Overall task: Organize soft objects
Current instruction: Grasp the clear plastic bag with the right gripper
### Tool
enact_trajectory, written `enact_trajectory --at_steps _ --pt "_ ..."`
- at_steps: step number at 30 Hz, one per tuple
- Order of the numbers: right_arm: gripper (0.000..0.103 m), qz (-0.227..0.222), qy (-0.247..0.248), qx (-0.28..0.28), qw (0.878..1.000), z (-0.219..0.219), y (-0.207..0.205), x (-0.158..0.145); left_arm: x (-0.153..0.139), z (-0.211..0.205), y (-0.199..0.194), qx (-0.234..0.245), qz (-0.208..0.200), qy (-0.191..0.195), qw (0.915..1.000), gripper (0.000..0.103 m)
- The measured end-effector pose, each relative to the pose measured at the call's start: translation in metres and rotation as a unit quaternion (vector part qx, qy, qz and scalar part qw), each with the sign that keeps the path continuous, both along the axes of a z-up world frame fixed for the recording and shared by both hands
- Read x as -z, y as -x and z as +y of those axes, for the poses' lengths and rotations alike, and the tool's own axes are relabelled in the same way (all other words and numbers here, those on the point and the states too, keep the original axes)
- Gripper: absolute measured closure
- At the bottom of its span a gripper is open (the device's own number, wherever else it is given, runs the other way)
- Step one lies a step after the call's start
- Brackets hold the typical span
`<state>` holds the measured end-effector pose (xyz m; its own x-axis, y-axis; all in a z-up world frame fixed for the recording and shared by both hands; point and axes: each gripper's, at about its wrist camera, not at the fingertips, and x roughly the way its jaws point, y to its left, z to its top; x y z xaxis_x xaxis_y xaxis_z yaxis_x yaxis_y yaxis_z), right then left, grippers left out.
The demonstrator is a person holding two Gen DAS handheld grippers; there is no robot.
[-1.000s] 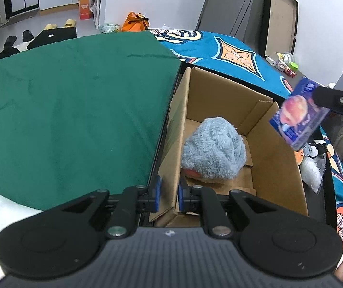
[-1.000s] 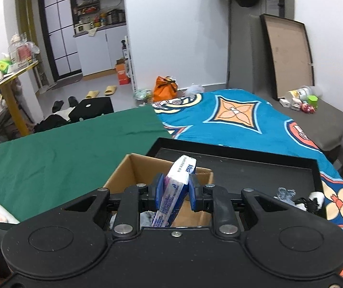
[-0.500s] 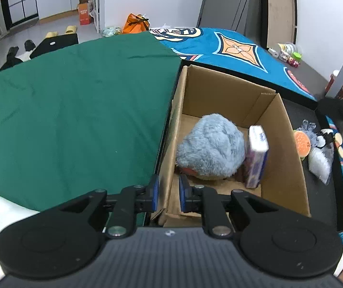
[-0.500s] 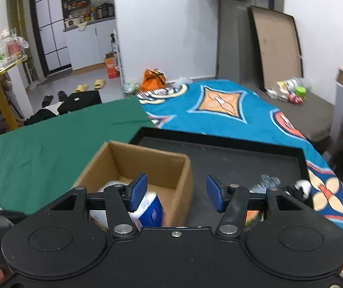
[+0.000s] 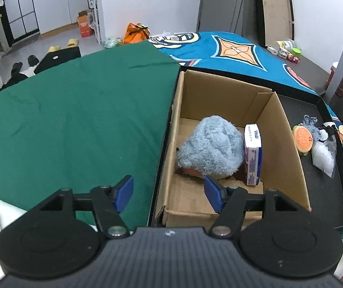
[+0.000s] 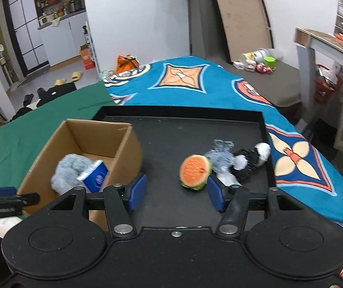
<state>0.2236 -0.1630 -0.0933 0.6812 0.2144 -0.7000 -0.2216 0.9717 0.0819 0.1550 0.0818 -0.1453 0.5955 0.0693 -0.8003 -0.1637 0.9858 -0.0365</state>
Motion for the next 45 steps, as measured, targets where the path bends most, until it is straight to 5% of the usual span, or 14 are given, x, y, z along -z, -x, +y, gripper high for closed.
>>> enact_trajectory --at_steps 33,38,40,45 --pt "0.047 0.051 -0.010 0.054 0.997 -0.061 -0.041 0.085 0.002 -0.033 -0.016 -0.001 0.017 -0.093 0.9955 0.021" --pt "0.056 0.055 -0.017 0.051 0.997 -0.060 -0.049 0.092 0.011 -0.042 -0.025 0.006 0.049 -0.119 0.9917 0.021" --pt "0.078 0.060 -0.011 0.047 0.997 -0.060 -0.051 0.097 0.012 -0.042 -0.027 0.003 0.053 -0.121 0.9912 0.021" --pt "0.086 0.079 -0.022 0.054 0.995 -0.067 -0.053 0.103 0.009 -0.048 -0.024 0.005 0.047 -0.135 0.9897 0.021"
